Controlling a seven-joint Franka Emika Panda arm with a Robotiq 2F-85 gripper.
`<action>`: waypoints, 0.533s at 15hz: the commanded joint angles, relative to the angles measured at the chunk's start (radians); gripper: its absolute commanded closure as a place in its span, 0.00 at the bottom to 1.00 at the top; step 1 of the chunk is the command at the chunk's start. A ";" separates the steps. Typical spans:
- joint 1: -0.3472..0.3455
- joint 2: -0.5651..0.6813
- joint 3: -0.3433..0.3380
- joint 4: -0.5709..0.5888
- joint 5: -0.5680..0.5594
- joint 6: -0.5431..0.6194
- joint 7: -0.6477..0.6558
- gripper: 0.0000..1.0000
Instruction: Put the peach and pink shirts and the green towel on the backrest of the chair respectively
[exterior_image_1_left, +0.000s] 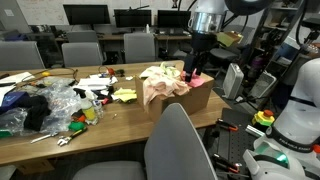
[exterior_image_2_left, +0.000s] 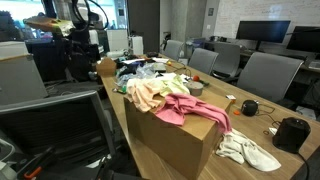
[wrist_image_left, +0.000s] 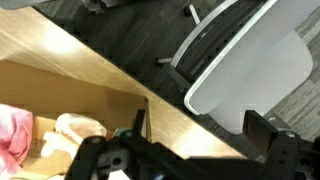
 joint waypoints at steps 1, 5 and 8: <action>-0.027 0.096 0.012 0.081 -0.034 0.098 0.052 0.00; -0.073 0.196 0.016 0.139 -0.090 0.212 0.134 0.00; -0.105 0.269 0.019 0.189 -0.157 0.244 0.213 0.00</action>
